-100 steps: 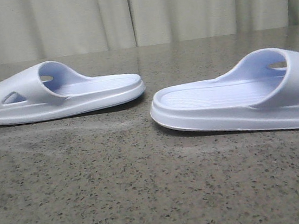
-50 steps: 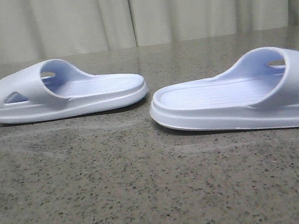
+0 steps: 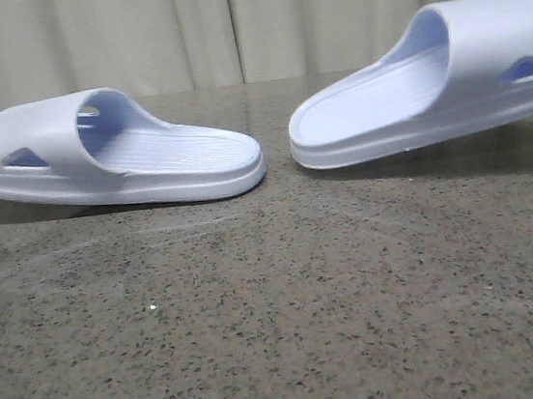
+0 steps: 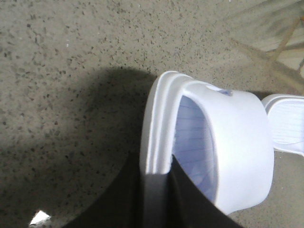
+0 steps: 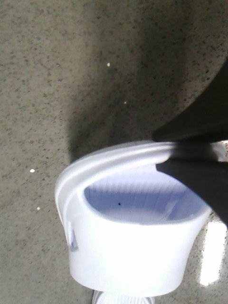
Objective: Insert blue slippers together front up
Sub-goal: 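Lift both slippers, raising the right gripper's slipper above the other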
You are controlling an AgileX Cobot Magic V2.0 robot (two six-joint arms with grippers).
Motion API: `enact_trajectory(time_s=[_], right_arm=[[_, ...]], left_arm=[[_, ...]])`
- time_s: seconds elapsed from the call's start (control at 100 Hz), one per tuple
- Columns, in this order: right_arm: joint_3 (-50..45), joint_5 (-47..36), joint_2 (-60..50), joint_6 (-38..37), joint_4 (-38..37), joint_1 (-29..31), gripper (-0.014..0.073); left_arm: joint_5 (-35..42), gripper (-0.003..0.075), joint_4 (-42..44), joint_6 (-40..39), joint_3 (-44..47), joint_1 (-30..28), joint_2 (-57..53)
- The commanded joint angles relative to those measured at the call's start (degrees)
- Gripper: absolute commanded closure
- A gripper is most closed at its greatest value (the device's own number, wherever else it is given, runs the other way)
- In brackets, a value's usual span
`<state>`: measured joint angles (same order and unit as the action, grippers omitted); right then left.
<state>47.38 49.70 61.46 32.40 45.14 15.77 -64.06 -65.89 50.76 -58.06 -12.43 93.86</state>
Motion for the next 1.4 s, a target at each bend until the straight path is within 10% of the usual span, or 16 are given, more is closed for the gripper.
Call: enact_trajectory(time_s=[0.0, 0.77, 1.39], right_arm=[[2.8, -0.3, -1.7, 2.6, 6.2, 0.4, 0.0701], [2.9, 3.7, 12.1, 23.9, 32.3, -2.8, 0.0701], [11.6, 6.6, 24.7, 28.9, 35.7, -9.2, 0.0700]], left_arm=[[-3.4, 0.0705, -5.3, 0.6, -1.5, 0.0, -2.6], [-8.5, 0.0705, -16.6, 1.9, -1.5, 0.0, -2.6], [-8.5, 0.0705, -17.7, 1.9, -1.5, 0.1, -2.6]])
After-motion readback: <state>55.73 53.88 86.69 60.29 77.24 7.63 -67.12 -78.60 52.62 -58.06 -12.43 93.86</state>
